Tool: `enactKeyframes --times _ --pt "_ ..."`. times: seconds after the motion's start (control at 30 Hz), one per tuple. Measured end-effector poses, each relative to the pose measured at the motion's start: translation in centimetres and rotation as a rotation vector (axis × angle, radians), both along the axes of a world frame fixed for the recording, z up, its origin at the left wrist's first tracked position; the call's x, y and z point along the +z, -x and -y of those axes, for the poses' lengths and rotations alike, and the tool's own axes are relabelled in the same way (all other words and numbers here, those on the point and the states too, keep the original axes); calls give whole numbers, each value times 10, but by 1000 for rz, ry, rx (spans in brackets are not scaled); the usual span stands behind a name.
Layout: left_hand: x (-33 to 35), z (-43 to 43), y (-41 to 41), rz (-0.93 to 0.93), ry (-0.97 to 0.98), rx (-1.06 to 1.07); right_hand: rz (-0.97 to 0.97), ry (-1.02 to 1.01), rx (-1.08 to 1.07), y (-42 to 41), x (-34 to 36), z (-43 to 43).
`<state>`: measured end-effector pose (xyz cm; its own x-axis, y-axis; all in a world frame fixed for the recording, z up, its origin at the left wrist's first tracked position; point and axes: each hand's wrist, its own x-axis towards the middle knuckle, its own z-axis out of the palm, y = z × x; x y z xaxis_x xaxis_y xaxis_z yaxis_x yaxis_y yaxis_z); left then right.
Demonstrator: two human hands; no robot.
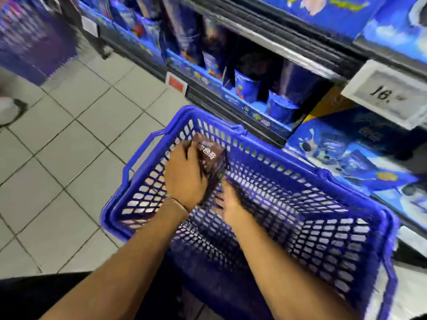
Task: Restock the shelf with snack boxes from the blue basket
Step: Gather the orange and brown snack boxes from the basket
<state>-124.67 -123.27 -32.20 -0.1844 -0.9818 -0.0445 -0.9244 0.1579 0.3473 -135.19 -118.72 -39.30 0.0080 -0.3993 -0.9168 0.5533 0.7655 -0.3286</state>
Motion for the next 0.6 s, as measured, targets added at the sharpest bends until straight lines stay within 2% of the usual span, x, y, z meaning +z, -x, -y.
enactKeyframes --times 0.1,0.37,0.5,0.6 --pt "1 -1 3 41 -31 -12 58 -25 -100 -7 -5 1" --pt "-2 -6 1 -40 -25 29 135 -3 -210 -11 -5 4" --pt "-8 -11 3 -131 -180 124 193 -9 -253 -1 -9 -1" --pt "-15 -16 0 41 -277 96 244 11 -244 3 -10 -1"
